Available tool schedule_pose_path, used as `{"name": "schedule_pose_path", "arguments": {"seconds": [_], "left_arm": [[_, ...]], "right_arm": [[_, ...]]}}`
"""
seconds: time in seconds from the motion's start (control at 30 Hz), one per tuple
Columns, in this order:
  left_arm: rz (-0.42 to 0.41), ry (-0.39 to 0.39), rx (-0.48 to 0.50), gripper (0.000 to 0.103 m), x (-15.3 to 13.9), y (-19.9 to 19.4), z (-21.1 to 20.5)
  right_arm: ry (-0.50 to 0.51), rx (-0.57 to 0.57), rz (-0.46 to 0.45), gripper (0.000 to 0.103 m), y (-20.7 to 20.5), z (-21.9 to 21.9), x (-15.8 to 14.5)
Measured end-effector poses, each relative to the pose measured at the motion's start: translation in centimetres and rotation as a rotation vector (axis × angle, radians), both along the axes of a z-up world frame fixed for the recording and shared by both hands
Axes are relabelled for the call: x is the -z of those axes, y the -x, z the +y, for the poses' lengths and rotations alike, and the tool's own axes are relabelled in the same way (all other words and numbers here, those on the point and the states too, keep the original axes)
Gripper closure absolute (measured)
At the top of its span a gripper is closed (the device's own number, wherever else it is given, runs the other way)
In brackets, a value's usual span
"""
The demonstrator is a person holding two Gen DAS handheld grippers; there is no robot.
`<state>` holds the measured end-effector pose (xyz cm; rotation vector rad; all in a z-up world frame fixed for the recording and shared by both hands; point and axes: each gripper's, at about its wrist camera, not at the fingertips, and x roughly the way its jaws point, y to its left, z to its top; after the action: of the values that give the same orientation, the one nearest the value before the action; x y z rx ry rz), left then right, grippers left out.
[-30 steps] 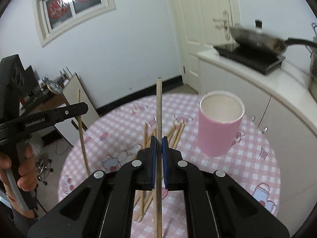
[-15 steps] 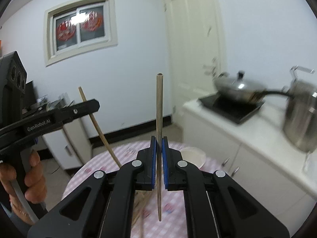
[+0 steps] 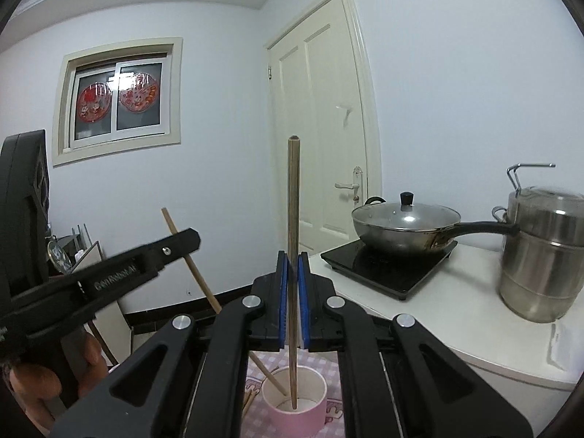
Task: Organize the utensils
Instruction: 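Lift both held chopsticks and lower them into the pink cup, then open both tools to release the chopsticks into the cup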
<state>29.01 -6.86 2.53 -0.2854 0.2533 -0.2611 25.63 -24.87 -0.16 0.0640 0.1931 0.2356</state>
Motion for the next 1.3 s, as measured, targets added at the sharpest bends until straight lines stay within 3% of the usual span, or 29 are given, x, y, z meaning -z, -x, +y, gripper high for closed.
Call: {"name": "schedule_pose_path", "arguments": {"seconds": [0.13, 0.43, 0.7, 1.0, 1.07, 1.13, 1.17, 1.3], "left_arm": [[0.03, -0.031, 0.012, 0.097, 2.1, -1.6, -0.6], [0.132, -0.074, 0.038, 0.097, 6.7, -3.0, -0.7], [0.149, -0.103, 0.071, 0.097, 7.4, -2.2, -0.8], [0.225, -0.112, 0.112, 0.096, 7.6, -2.4, -0.5], [0.235, -0.125, 0.115, 0.088, 7.6, -2.2, -0.6], [0.229, -0.121, 0.116, 0.038, 7.5, -1.7, -0.5], [0.205, -0.109, 0.108, 0.037, 7.3, -1.1, -0.3], [0.204, -0.122, 0.096, 0.037, 6.8, 0.0, 0.1]], "right_arm": [[0.009, 0.009, 0.015, 0.099, -1.3, -0.3, 1.7], [-0.068, -0.009, 0.152, 0.098, -2.5, -1.6, 6.5], [-0.097, -0.01, 0.233, 0.098, -1.9, -2.0, 8.4], [-0.117, -0.01, 0.27, 0.095, -1.1, -2.5, 8.2], [-0.12, -0.008, 0.277, 0.093, -1.0, -2.6, 8.1], [-0.125, -0.01, 0.282, 0.084, -0.8, -2.6, 8.0], [-0.124, -0.008, 0.282, 0.078, -0.5, -2.6, 7.9], [-0.117, -0.01, 0.279, 0.075, 0.5, -2.4, 7.3]]}}
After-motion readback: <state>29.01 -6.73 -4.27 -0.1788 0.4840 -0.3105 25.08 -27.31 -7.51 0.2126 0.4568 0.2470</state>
